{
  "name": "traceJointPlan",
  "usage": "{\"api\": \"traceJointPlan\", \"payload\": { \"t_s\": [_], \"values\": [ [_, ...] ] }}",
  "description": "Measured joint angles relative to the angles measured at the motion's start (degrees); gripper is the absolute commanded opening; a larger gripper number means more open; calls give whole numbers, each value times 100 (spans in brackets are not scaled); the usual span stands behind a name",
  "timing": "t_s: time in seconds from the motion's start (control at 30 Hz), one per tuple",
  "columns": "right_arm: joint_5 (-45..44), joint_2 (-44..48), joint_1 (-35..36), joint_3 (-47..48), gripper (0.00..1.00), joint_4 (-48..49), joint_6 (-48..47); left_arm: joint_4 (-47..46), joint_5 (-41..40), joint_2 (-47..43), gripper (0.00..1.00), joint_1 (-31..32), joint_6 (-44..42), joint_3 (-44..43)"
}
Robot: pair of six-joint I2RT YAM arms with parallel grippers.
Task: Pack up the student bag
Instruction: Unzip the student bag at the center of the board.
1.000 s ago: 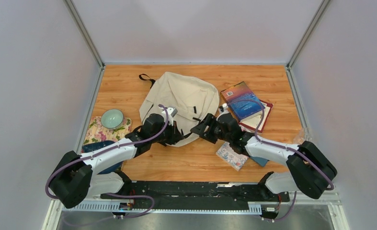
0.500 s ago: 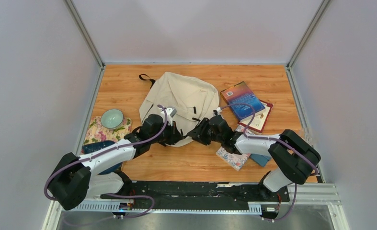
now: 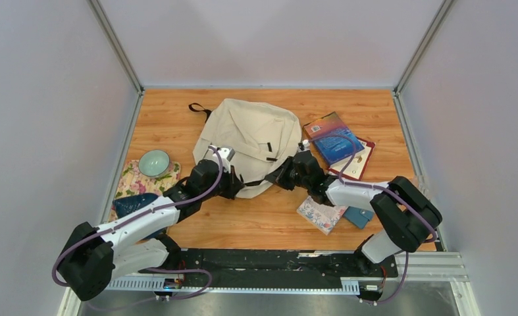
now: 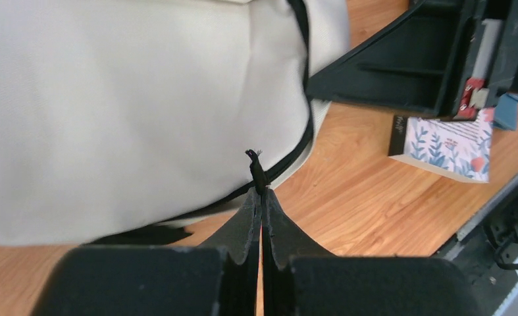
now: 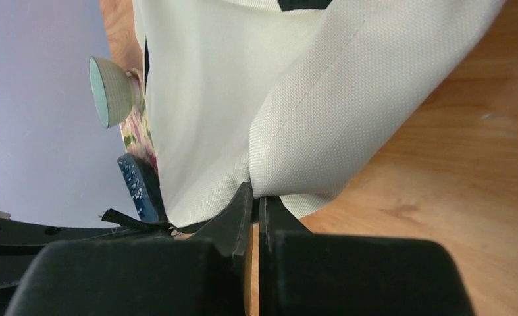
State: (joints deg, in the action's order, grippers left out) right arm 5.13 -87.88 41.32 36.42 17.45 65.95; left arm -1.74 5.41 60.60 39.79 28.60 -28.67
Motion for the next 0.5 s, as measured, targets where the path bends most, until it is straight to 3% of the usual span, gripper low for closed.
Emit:
{"api": "traceJointPlan", "payload": {
  "t_s": [0.3,0.5],
  "values": [
    [393,87,-896,151,0,-385,-682,699,-1370,-103,0,0,-256,0],
    [772,-22,-1104,756,0,-857,-1305,822,-1611,-109,0,22,-352,0]
  ]
}}
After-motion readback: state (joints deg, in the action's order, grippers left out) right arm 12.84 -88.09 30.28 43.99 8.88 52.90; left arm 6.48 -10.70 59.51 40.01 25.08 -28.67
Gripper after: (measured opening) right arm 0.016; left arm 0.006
